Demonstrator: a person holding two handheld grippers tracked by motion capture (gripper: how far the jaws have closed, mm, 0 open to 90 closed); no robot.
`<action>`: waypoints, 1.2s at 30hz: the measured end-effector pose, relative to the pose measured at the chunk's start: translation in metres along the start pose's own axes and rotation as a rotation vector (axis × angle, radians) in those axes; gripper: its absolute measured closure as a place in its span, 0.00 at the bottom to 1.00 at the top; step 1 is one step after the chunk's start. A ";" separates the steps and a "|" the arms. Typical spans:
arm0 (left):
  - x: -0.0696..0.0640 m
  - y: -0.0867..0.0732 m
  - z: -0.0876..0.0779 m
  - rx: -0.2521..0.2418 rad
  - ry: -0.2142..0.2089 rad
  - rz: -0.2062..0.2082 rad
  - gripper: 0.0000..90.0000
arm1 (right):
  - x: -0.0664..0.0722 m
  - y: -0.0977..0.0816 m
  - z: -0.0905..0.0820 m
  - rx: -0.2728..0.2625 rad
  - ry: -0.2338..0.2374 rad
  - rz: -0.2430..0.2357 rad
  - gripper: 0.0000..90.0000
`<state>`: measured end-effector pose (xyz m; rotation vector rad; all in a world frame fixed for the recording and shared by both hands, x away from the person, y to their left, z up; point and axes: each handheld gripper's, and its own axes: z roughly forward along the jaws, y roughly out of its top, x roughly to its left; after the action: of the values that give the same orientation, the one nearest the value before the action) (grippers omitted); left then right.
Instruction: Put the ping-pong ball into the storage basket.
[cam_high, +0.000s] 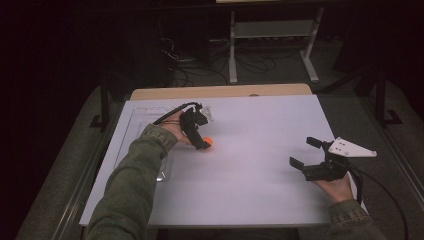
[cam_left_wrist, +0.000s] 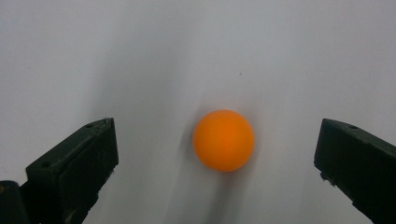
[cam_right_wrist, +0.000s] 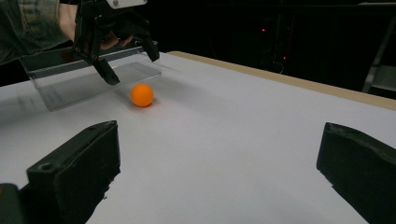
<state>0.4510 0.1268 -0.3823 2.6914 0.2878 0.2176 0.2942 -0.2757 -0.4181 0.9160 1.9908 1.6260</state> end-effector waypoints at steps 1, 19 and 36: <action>0.000 0.000 0.001 0.000 -0.001 -0.002 0.00 | 0.000 0.000 0.000 0.000 0.000 0.000 0.00; -0.002 0.000 0.013 0.053 -0.009 0.020 0.01 | 0.000 0.000 -0.001 -0.004 0.003 0.003 0.00; -0.003 -0.002 0.016 0.063 0.007 0.054 0.22 | -0.001 0.000 -0.002 -0.008 0.005 0.003 0.00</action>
<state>0.4512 0.1212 -0.3979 2.7633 0.2278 0.2381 0.2937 -0.2777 -0.4175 0.9138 1.9856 1.6379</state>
